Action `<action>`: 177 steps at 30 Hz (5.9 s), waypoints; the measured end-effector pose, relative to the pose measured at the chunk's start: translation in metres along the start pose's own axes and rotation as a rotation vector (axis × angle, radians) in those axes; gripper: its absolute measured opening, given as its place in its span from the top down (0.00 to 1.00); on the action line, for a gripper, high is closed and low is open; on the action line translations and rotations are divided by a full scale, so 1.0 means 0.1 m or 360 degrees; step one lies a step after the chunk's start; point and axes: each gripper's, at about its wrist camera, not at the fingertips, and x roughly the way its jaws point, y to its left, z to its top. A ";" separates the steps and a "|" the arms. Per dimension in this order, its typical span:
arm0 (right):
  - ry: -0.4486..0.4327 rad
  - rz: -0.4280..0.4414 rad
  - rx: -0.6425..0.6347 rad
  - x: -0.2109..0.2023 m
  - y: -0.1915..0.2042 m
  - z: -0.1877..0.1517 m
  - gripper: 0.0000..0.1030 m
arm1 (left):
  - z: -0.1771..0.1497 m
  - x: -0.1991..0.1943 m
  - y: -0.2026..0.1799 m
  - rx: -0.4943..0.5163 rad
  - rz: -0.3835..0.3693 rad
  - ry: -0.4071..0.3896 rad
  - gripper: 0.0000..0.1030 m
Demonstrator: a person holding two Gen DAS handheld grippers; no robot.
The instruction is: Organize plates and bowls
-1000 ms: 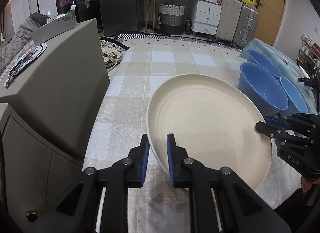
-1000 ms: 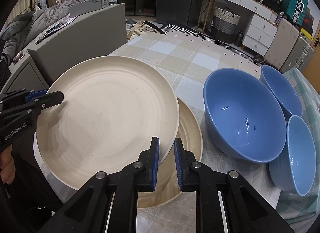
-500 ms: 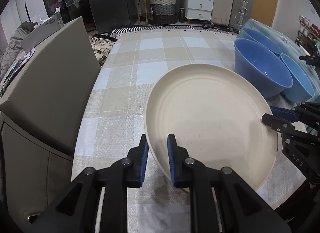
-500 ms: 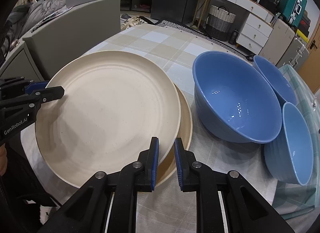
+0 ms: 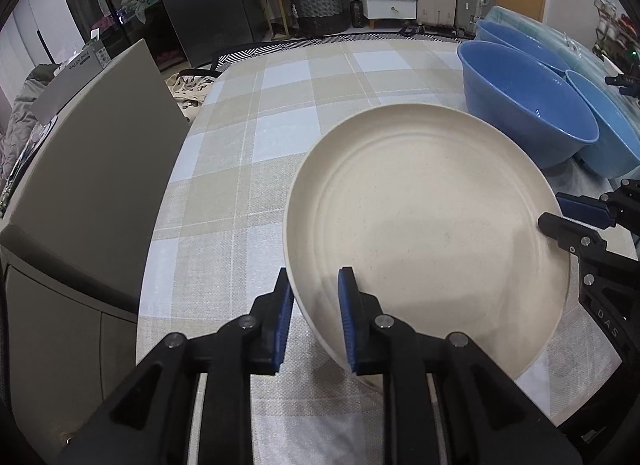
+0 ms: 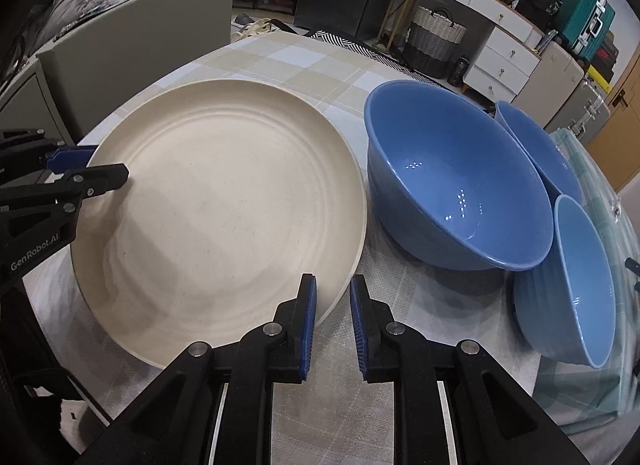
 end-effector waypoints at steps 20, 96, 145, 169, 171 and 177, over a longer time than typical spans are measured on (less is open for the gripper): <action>-0.0009 0.0098 0.0028 -0.06 -0.11 -0.07 0.82 | -0.03 0.13 -0.01 -0.0001 0.0006 0.0091 0.73; -0.0583 0.0014 0.0565 -1.51 -1.92 0.41 0.01 | 1.57 -1.02 -0.64 -0.0030 -0.0485 -0.0493 0.00; -0.0445 -0.0111 0.0818 -1.01 -2.97 0.68 0.01 | 2.51 -0.61 -1.20 0.0115 -0.0503 -0.0428 0.00; -0.0228 -0.0126 0.0985 -0.24 -3.37 0.59 0.01 | 2.77 0.11 -1.58 0.0103 -0.0523 -0.0242 0.00; -0.0216 -0.0118 0.0987 -0.18 -3.38 0.59 0.01 | 2.78 0.19 -1.62 0.0108 -0.0519 -0.0226 0.00; -0.0192 -0.0096 0.1041 0.03 -3.48 0.57 0.01 | 2.78 0.42 -1.68 0.0104 -0.0508 -0.0166 0.00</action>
